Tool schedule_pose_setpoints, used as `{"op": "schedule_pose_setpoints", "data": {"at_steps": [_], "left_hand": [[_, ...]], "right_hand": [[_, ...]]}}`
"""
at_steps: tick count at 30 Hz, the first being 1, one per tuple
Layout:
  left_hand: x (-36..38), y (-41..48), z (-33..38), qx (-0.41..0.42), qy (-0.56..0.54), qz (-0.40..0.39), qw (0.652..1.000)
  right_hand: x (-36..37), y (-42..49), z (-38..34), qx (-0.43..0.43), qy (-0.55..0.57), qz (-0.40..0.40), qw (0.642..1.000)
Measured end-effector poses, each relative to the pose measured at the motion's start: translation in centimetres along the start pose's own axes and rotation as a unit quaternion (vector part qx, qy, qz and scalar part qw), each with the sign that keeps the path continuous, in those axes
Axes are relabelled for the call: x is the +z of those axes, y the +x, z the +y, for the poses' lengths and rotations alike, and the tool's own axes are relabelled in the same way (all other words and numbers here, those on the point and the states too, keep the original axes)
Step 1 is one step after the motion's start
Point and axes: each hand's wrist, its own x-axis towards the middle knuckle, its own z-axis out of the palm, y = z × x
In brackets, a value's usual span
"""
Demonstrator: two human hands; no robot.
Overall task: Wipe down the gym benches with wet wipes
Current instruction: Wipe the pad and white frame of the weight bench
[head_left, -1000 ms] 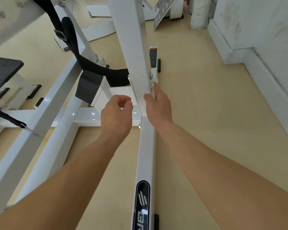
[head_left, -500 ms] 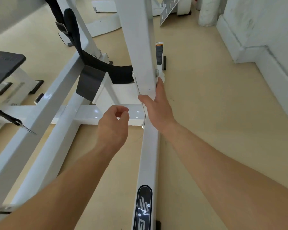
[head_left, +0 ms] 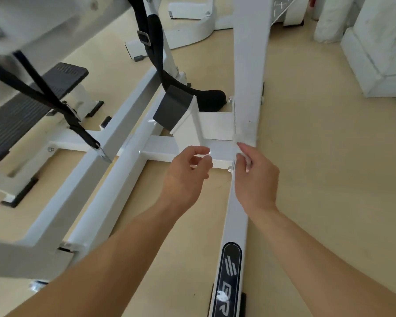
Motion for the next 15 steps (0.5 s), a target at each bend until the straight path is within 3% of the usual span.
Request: {"op": "schedule_pose_setpoints", "data": {"at_steps": [3,8,12,14,15], "left_hand": [[-1.4,-1.2,-1.0,0.002,-0.052,-0.018,0.999],[-2.8,-1.9,-3.2,-0.043,-0.133,0.024,0.990],[-4.0,-0.8,-4.7,-0.084,-0.197,0.042,0.976],[-4.4,0.5,-6.0,-0.108,-0.186,0.080,0.973],[-4.5,1.2,-6.8,-0.112,-0.159,0.099,0.976]], "right_hand": [[1.5,-3.3,-1.0,0.016,0.059,-0.099,0.993],[3.4,-3.9,-2.1,0.013,0.064,-0.142,0.988],[4.4,-3.2,-2.5,0.018,0.081,-0.234,0.969],[5.0,-2.8,-1.6,0.021,0.046,-0.279,0.959],[5.2,-2.6,-0.8,0.004,-0.024,-0.292,0.956]]}}
